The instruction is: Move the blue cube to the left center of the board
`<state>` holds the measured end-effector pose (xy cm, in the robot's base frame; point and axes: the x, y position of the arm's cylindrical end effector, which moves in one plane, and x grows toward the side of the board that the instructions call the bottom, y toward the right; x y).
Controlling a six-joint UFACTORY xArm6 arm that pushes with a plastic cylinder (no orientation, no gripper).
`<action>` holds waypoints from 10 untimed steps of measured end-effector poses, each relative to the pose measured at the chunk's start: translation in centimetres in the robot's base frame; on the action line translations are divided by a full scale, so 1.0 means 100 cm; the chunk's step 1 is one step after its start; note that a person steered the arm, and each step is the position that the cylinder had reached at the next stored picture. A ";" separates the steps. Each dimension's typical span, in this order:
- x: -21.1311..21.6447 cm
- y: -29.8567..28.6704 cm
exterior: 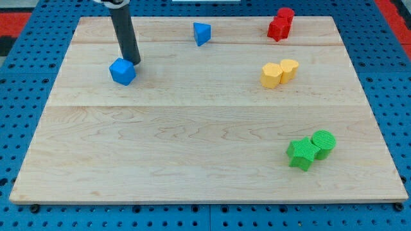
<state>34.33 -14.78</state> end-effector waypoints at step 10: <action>0.070 0.003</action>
